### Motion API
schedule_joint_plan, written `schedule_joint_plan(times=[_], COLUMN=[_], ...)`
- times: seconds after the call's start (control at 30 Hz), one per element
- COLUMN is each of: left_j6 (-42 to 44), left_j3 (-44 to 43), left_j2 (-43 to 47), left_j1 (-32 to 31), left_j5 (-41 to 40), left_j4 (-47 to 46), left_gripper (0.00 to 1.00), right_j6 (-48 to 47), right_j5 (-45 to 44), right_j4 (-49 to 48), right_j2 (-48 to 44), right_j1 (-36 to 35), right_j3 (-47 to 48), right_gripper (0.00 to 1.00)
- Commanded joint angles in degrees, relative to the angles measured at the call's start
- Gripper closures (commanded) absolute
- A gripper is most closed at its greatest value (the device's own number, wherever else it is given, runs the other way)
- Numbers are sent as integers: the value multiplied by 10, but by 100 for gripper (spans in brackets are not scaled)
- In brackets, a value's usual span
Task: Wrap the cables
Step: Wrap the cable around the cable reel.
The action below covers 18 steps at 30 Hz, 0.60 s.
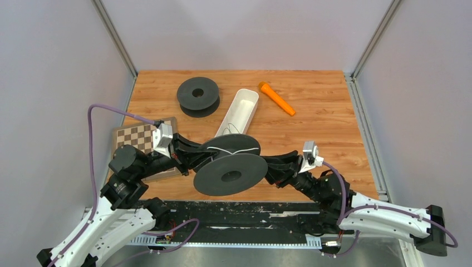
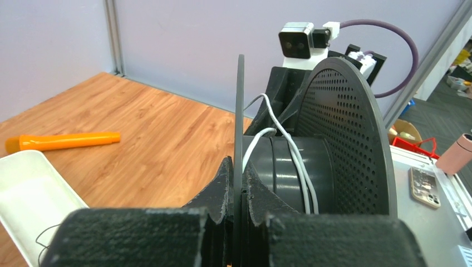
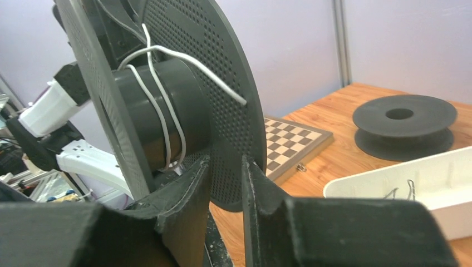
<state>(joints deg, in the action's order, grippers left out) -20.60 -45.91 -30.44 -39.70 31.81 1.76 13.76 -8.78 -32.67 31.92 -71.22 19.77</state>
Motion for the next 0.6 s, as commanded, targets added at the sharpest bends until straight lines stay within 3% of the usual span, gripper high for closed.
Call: schedule_joint_plan(times=[0.0,0.23,0.4,0.57], left_j6=[28,33,49,65], left_j3=[-23,-25,-28,-36], left_j2=[-2,2,3,3], left_j1=[6,5,6,6], left_j5=[-51,-50,-22,23], left_j4=[-46,-29,5,49], left_gripper=[100,100,100,100], right_j6=[-9,6,-33,-101], right_j5=[-15,-104,-119,-95], right_j4=[62,212,242,269], right_j2=[-33,-110,-157,-145], right_j1=[-7,-7,-7,-7], right_j3=[2,22,54,129], right_gripper=[73,71,70,42])
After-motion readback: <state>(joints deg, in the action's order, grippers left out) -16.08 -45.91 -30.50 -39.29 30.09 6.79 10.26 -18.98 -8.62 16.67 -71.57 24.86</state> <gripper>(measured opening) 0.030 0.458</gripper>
